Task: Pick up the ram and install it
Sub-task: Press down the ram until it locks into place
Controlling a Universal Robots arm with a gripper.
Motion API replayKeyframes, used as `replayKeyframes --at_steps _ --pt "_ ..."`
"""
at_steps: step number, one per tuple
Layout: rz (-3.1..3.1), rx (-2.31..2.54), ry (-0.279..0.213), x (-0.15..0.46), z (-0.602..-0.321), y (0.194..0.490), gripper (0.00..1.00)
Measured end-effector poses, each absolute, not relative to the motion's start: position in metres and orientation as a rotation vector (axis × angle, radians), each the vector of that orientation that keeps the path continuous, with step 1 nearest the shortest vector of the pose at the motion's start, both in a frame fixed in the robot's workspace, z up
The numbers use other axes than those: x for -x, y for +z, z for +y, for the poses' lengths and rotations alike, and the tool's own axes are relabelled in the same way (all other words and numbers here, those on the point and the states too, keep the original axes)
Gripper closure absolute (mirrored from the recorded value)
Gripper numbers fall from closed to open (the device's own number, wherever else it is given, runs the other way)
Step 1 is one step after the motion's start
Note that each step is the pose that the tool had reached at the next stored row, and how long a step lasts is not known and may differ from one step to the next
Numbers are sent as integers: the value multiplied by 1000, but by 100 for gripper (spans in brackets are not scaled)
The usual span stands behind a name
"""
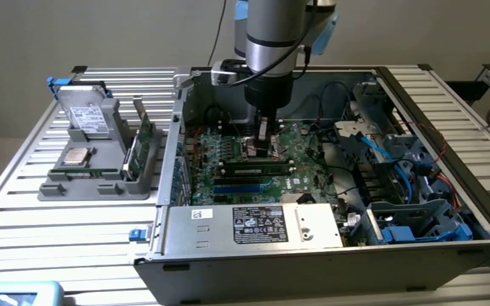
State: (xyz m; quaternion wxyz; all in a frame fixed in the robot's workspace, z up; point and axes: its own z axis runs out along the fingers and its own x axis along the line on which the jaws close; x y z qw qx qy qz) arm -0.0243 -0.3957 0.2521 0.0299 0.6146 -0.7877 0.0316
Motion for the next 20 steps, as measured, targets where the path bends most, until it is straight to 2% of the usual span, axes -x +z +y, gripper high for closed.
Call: replayKeyframes --at_steps 20 --pt "-2666 -1548 65 24 -396 252 89"
